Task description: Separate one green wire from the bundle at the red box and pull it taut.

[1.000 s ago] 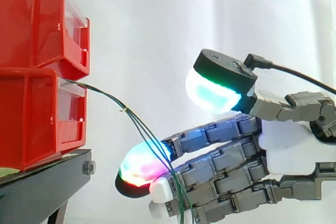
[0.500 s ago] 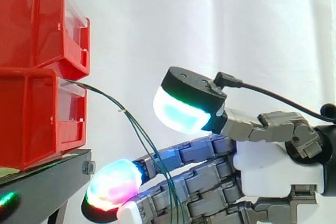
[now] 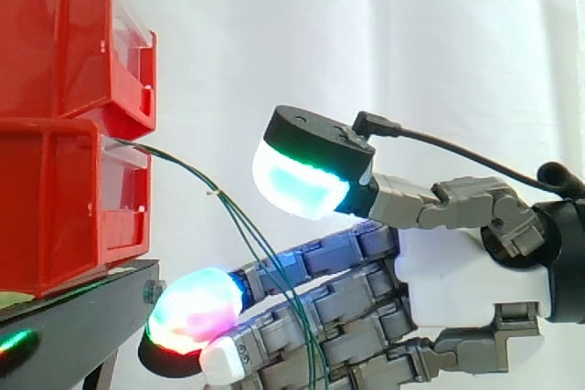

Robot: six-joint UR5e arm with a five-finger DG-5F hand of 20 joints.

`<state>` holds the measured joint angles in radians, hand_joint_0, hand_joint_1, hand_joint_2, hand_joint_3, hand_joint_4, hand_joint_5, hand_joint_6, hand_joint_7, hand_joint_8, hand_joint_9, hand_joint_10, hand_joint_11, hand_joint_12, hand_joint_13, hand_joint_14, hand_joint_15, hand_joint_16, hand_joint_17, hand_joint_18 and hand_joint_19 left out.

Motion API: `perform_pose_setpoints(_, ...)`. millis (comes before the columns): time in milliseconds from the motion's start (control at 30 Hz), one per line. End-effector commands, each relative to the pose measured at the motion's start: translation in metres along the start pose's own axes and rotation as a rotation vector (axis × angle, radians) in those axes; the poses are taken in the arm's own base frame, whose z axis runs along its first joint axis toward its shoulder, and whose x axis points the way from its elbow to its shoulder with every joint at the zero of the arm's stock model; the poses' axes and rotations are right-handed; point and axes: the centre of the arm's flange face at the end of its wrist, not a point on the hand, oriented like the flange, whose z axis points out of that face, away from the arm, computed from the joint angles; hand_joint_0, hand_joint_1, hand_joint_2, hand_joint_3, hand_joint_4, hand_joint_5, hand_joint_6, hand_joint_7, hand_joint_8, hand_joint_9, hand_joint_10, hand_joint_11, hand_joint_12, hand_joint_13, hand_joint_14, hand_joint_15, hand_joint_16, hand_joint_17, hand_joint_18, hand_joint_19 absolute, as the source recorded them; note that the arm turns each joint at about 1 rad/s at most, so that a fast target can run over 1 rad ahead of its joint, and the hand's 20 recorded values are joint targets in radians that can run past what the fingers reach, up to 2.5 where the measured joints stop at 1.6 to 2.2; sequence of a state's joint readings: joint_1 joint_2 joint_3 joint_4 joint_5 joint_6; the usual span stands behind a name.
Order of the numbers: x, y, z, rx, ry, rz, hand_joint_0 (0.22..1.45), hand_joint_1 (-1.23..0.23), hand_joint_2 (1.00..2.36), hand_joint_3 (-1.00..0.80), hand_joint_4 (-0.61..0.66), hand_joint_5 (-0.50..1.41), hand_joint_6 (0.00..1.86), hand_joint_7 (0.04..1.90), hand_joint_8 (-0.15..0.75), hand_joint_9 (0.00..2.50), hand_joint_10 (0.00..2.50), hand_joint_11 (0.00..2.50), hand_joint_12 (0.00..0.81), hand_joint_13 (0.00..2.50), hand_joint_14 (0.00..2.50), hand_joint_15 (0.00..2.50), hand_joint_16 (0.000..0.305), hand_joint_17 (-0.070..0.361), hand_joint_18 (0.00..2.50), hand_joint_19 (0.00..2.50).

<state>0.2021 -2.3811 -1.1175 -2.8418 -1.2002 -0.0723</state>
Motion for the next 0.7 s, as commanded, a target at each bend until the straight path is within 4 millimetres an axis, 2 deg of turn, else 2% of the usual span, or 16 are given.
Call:
perform_pose_setpoints(0,-0.004,0.004,0.002,-0.007,-0.002,0.013,0.54,-0.56,1.01,-0.43,0.26,-0.12,0.50,0.94,0.229,0.72,0.01,0.27,0.301,0.51,0.01,0.22,0.046,0.103,0.40,0.33)
perform_pose_setpoints(200,-0.009,0.019,0.002,0.009,0.011,0.008,0.55,-0.56,1.01,-0.43,0.26,-0.11,0.50,0.97,0.224,0.73,0.01,0.27,0.301,0.53,0.01,0.24,0.046,0.103,0.42,0.34)
perform_pose_setpoints(333,-0.021,0.035,0.001,0.058,0.004,-0.008,0.55,-0.57,1.01,-0.42,0.25,-0.11,0.50,1.00,0.226,0.73,0.01,0.28,0.301,0.53,0.01,0.24,0.046,0.103,0.43,0.35)
perform_pose_setpoints(667,-0.024,0.041,0.002,0.063,-0.001,-0.010,0.56,-0.59,1.01,-0.41,0.19,-0.10,0.50,1.15,0.225,0.74,0.01,0.30,0.302,0.55,0.01,0.26,0.046,0.103,0.45,0.36)
